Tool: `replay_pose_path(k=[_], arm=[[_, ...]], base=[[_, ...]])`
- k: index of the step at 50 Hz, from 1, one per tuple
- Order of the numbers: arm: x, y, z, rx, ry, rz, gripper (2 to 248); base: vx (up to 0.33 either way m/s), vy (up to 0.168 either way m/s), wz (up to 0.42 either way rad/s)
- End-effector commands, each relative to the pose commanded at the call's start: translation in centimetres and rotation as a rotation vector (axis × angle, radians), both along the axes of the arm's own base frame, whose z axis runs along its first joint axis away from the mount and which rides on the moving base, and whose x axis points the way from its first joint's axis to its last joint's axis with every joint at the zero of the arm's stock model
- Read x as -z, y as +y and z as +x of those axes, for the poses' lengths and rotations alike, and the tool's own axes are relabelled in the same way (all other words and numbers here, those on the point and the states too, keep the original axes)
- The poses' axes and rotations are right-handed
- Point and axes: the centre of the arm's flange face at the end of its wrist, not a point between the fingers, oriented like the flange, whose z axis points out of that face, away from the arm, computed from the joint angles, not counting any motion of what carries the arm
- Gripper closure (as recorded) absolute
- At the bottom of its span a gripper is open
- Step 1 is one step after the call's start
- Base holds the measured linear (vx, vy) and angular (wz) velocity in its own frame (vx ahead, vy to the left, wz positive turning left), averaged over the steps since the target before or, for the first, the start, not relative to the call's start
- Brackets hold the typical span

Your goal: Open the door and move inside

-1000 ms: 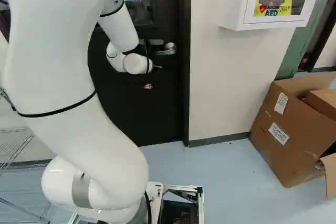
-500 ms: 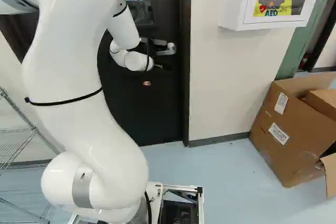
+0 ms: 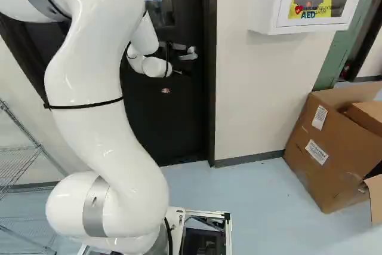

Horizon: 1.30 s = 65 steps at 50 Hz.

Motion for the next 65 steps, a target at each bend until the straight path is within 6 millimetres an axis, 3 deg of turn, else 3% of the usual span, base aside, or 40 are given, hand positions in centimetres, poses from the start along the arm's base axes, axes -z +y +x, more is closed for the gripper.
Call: replay_pose_path(k=[24,65], arm=[[0.5,2.6,4.4,-0.055,-0.028,-0.014,3],[1.3,10.2,9.2,-0.343,-0.098,-0.163,3]], base=[[0.0,0.0,0.0],[0.0,0.0,0.0]])
